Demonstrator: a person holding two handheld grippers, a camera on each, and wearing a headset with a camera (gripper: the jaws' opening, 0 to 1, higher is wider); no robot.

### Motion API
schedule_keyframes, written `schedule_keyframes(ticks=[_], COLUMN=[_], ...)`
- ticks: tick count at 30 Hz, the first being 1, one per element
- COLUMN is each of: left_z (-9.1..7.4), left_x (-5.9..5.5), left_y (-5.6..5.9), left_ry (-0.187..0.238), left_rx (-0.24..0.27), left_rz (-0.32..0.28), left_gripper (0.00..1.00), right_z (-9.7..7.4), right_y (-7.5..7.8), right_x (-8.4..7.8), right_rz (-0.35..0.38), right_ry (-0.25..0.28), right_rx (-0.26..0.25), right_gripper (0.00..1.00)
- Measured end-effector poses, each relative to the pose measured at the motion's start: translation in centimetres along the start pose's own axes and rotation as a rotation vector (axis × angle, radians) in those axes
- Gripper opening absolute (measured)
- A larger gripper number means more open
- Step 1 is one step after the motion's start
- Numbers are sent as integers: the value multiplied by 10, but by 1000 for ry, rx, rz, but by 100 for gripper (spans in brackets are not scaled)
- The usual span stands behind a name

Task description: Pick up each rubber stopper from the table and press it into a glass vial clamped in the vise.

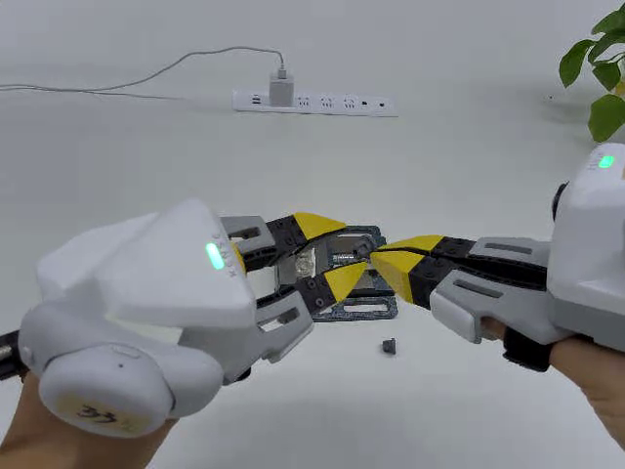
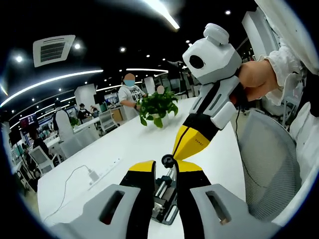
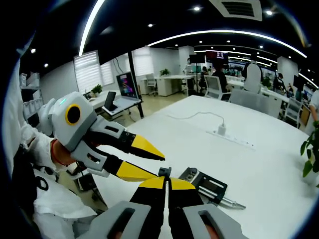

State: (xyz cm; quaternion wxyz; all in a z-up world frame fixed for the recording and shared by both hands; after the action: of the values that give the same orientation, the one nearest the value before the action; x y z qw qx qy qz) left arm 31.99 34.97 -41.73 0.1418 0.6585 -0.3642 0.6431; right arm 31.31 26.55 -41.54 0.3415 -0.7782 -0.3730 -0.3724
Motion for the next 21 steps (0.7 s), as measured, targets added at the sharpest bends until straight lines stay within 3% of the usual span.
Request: schedule_keyframes(ticks=[21], left_z=[2], left_x=[1], left_y=[2], left_ry=[3], left_rx=[-17], left_rz=[-10], left_gripper=[4], right_z=[-2], right_y=[0], right_x=[4], right_rz=[20], right_ry=[26], right_rx=[7], right_gripper=[0])
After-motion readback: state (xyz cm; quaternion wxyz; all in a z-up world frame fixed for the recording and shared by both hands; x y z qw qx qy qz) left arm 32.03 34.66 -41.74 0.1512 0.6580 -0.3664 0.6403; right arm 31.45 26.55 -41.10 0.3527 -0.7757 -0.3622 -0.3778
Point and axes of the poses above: the centre of the closed fingertips' face, and the gripper's own axes: z roughly forward along the fingers, y roughly to its right, x roughly out of its top, the point moved 5 cm from there along -z, roughly backward along the fingers, and after that the axes turned 15 degrees about x, right-handed, at the moved point
